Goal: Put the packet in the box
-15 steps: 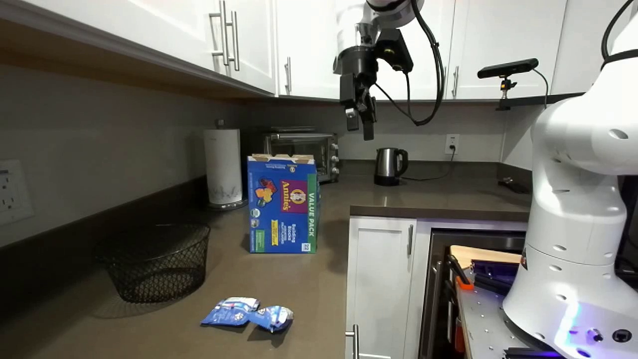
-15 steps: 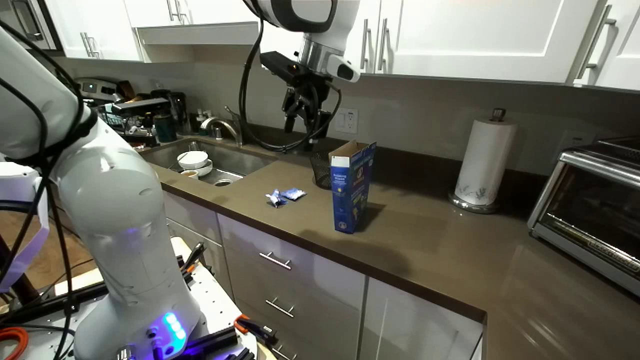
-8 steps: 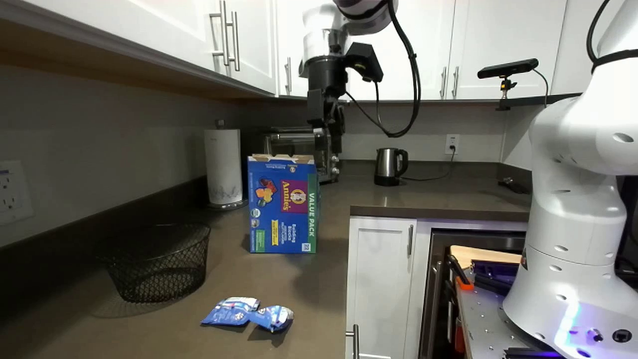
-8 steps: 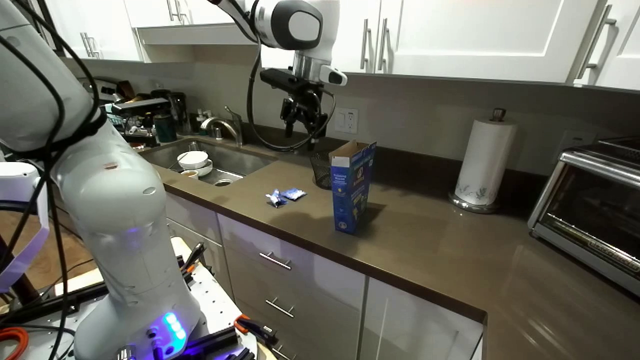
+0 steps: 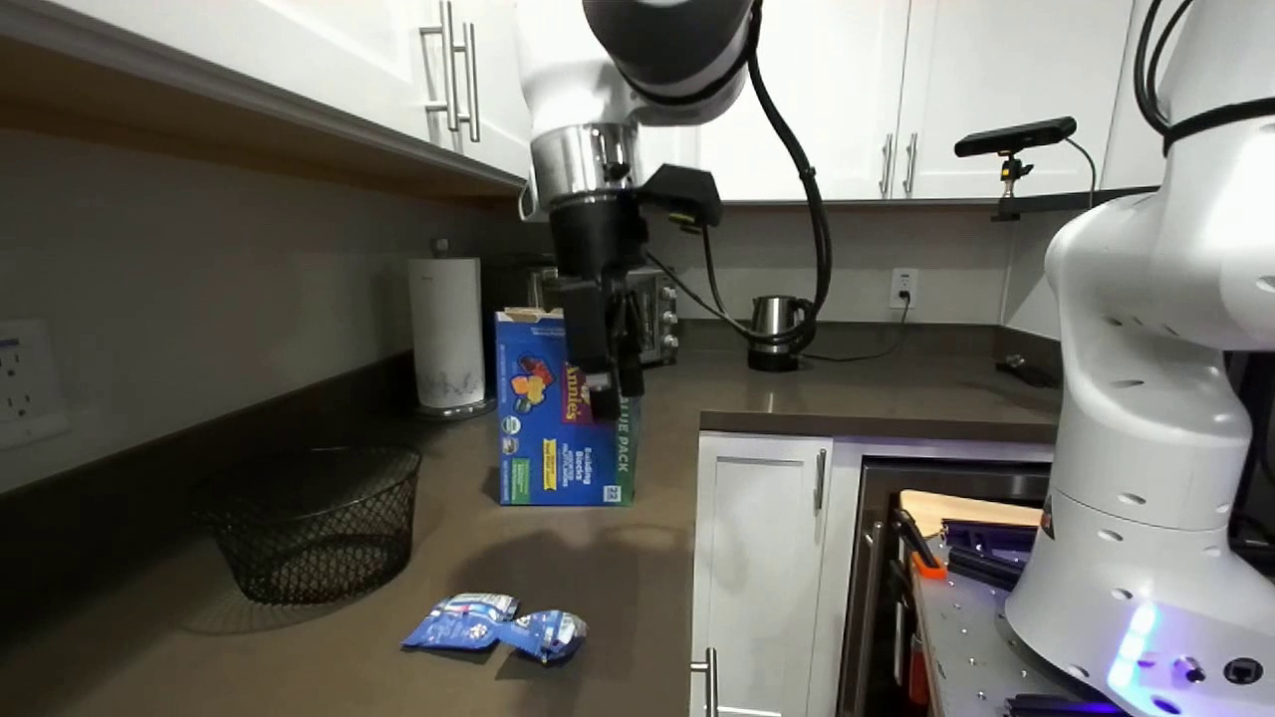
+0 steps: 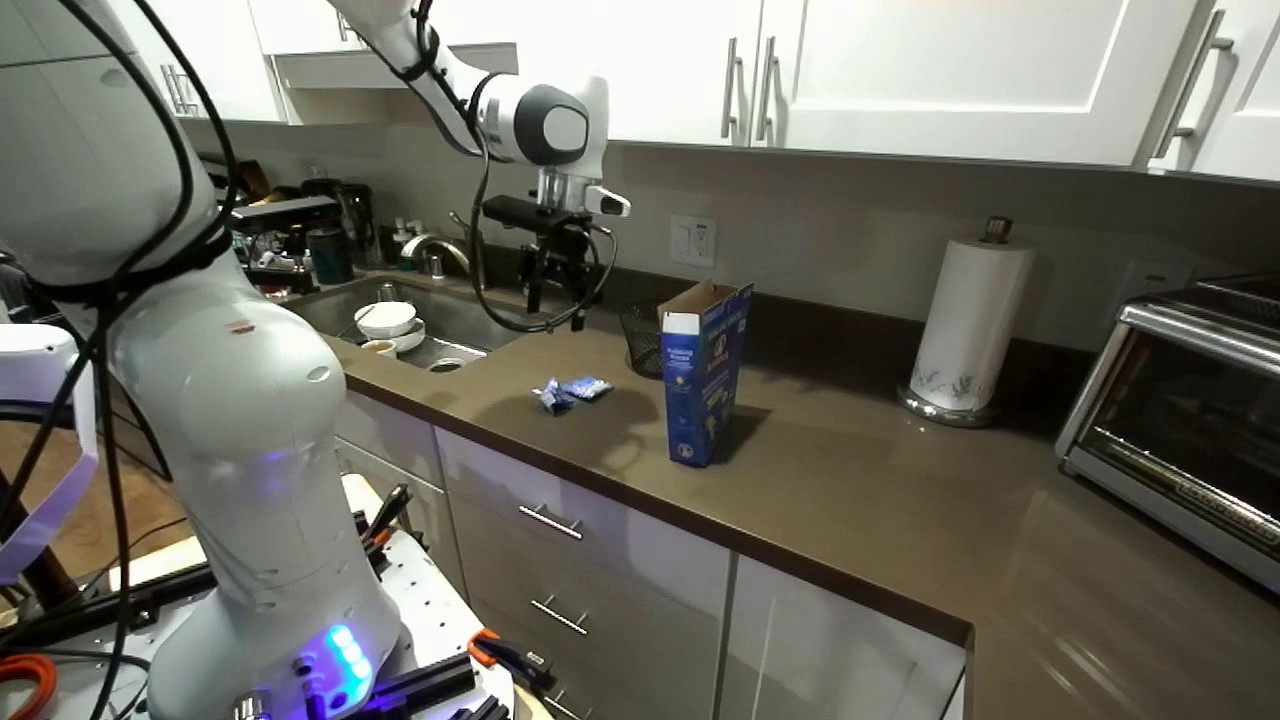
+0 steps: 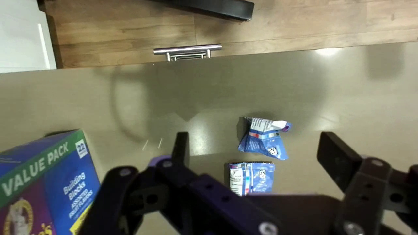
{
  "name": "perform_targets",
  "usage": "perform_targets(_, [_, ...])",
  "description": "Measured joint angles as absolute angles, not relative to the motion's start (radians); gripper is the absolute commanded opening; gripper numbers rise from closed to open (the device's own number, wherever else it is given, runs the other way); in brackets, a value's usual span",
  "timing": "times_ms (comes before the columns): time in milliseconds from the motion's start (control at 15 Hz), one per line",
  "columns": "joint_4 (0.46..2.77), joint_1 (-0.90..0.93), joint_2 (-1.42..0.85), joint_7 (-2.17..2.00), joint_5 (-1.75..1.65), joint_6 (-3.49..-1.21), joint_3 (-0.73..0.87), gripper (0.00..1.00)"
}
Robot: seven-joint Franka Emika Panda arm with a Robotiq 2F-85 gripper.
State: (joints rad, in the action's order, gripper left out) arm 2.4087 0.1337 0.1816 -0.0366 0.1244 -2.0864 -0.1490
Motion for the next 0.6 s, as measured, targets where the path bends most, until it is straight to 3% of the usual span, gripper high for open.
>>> perform_targets(600, [2.411,0.202,-0.049,-0.303,-0.192,-2.378,-0.248,1.00])
